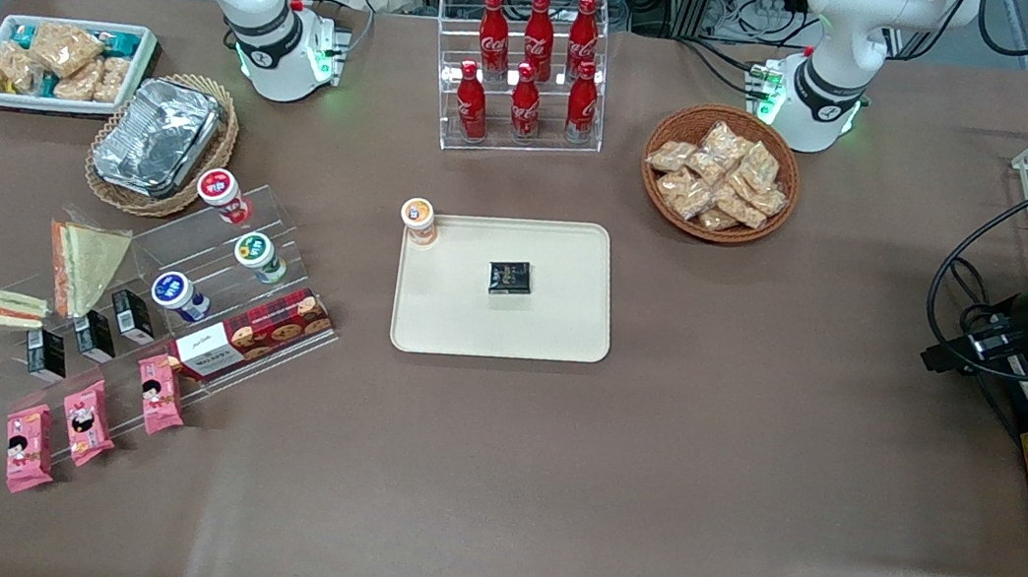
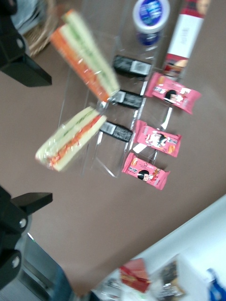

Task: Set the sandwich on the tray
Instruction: 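Move the right gripper toward the wrapped sandwiches on the acrylic rack, then lower the open right gripper around the wrapped triangular sandwich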

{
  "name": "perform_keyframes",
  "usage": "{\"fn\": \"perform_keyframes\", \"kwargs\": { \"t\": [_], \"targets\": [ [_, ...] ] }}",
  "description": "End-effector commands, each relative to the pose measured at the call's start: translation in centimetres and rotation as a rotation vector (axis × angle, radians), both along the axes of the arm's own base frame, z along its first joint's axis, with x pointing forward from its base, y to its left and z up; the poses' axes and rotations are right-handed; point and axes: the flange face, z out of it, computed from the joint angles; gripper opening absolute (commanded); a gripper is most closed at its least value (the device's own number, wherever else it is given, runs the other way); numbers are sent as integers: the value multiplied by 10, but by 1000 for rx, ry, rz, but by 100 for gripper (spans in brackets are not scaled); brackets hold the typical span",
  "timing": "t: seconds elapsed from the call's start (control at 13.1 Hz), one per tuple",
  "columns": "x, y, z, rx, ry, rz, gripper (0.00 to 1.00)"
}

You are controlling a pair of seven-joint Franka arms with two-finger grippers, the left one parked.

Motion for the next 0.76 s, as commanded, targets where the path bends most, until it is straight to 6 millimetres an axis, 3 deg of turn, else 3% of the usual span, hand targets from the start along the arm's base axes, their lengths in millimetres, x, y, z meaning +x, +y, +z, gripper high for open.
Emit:
{"fn": "perform_keyframes", "kwargs": {
  "t": [0.0,0.38,0.54,0.69],
  "targets": [
    [7,-27,-26,-13,32,145,100],
    [14,-41,-60,10,63,320,100],
    [15,-39,-62,32,52,269,100],
    [13,-41,-59,75,28,79,100]
  ]
}}
